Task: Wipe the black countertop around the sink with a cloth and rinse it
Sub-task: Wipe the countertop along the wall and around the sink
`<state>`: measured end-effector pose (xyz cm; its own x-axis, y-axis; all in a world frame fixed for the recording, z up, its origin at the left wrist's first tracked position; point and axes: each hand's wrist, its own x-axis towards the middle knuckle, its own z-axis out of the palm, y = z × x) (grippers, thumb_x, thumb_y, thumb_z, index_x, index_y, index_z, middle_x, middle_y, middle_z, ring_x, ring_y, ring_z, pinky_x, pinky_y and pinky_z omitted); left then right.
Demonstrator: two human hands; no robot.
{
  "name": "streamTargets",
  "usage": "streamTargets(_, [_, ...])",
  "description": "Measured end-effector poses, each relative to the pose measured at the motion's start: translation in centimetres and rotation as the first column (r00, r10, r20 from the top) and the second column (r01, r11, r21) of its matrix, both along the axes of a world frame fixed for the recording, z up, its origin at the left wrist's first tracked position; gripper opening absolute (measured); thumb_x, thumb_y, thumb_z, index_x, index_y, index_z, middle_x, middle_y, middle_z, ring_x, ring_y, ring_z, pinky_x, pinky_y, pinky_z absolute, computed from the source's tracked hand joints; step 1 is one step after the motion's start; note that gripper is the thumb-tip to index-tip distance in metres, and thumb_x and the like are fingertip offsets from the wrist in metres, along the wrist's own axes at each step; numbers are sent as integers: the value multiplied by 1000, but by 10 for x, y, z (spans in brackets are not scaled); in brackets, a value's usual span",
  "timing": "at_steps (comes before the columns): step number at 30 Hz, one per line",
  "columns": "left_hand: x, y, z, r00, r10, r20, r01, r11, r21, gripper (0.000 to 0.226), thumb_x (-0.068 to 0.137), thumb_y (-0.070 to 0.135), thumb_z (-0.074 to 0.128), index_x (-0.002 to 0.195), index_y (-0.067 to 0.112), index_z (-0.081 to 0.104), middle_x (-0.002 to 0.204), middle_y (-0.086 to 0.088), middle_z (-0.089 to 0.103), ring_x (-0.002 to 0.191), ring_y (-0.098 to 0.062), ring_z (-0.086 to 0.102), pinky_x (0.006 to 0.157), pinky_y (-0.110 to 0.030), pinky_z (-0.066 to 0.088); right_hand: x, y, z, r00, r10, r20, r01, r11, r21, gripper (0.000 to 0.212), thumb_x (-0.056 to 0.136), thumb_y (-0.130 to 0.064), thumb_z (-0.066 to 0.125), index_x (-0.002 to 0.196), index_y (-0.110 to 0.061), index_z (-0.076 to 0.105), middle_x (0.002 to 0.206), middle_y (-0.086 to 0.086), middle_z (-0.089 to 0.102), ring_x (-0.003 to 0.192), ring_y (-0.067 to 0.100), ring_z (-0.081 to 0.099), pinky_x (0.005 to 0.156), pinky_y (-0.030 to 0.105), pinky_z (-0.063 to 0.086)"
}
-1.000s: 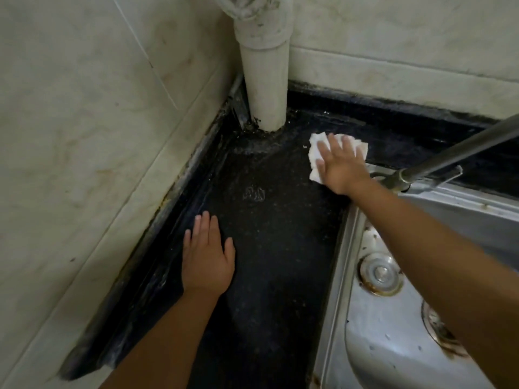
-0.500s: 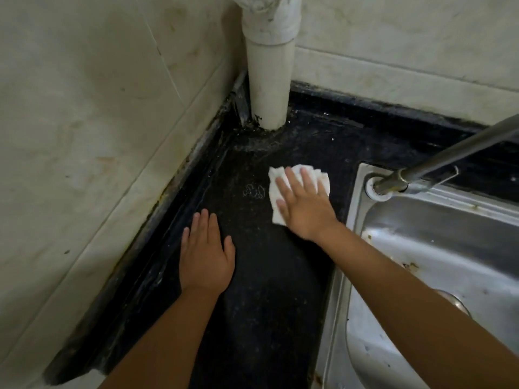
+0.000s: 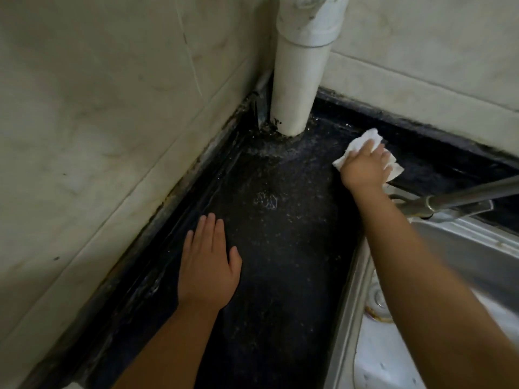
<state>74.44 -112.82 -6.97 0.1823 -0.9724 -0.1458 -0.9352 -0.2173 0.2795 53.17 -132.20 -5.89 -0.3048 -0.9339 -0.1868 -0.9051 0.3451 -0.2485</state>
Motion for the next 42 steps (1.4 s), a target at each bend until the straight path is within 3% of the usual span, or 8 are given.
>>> streamTargets(9, [0,-2,6,1000,2,15,-3,998,67,90,67,48,-18,146,10,3,155,-4,-3,138,-9,-13,107,-25,-18,66,25,-2,810,586,-11,-584,809,63,50,101,-31,18,149,-18,10,157,4,0,143,29,-7,114,44,-3])
streamTargets(13, [-2,-3,7,1000,14,24,-15,997,73,79,77,44,-8,146,9,5,155,-5,-1,143,-16,-6,107,-25,-17,43,103,-8,662,742,-108,-747,665,-5,59,96,-40,10,133,-14,48,142,13,44,132,36,37,103,53,35])
streamTargets(17, [-1,-4,7,1000,3,15,-4,997,71,93,64,47,-20,146,10,4,155,-5,-2,142,-15,-7,107,-25,-17,5,121,-13,711,695,-109,-697,717,29,54,100,-35,7,121,-11,51,123,14,60,112,40,58,80,54,49])
streamTargets(21, [1,-1,4,1000,9,-14,-9,999,32,93,65,48,-18,146,10,7,155,-5,0,132,-4,-15,107,-24,-17,8,55,-7,896,443,-44,-445,895,-43,46,101,-26,25,145,-12,26,154,9,18,142,30,14,113,45,14])
streamTargets(25, [-1,-1,3,999,21,-46,-21,1000,-3,91,69,50,-13,145,9,14,154,-5,6,129,-3,-12,108,-24,-16,30,3,-2,956,268,118,-254,959,-121,44,101,-22,27,143,-11,27,153,8,20,141,25,11,112,39,7])
streamTargets(31, [-1,-2,4,1000,14,-26,-14,1000,13,92,66,49,-14,145,9,10,155,-5,3,131,-4,-13,107,-23,-17,58,47,4,683,674,281,-649,737,-189,40,100,-14,32,139,-10,38,149,7,31,139,22,22,108,23,11])
streamTargets(36, [0,-2,4,1000,18,-22,-18,1000,15,93,64,48,-18,146,10,6,155,-4,-2,136,-6,-11,106,-22,-19,29,66,31,606,676,419,-542,736,-405,45,94,-23,30,128,-3,50,138,16,46,130,18,37,94,-2,20])
streamTargets(42, [1,-1,1,1000,11,-29,-12,1000,-25,91,67,50,-13,145,10,12,154,-5,4,132,-4,-11,102,-18,-22,50,17,30,589,775,229,-742,631,-227,39,100,-16,35,138,-11,39,151,8,26,142,26,17,112,28,11])
